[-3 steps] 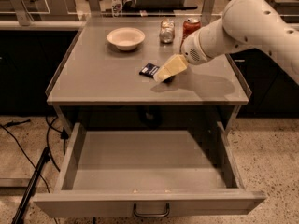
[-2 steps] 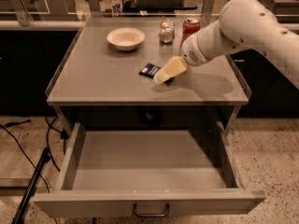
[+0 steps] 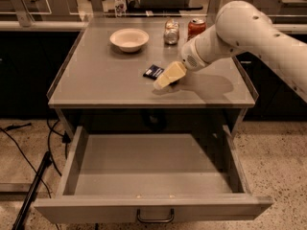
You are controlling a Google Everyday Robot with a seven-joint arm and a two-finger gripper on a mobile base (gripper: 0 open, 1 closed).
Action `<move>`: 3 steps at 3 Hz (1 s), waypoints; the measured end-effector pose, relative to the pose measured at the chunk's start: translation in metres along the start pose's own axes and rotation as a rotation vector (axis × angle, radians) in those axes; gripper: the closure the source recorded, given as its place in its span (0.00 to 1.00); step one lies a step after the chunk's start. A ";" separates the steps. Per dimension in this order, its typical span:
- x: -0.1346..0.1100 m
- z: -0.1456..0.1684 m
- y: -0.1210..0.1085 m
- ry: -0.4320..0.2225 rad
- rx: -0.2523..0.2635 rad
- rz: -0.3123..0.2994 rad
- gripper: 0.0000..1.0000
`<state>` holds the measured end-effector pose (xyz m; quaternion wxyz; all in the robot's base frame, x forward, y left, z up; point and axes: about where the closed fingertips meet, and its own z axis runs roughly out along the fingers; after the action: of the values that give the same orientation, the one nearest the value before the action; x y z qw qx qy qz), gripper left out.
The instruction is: Place rxbar blueberry into top drawer
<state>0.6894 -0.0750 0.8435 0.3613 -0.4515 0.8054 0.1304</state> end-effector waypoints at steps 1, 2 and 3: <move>-0.001 0.009 0.003 0.008 -0.015 0.003 0.03; -0.001 0.019 0.006 0.017 -0.029 0.005 0.17; 0.000 0.027 0.008 0.024 -0.038 0.008 0.38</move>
Offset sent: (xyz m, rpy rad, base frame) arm 0.0077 0.0200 -0.0187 -0.0040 0.0436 0.0179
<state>0.6957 -0.0563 0.8242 0.3424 -0.4567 0.8089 0.1414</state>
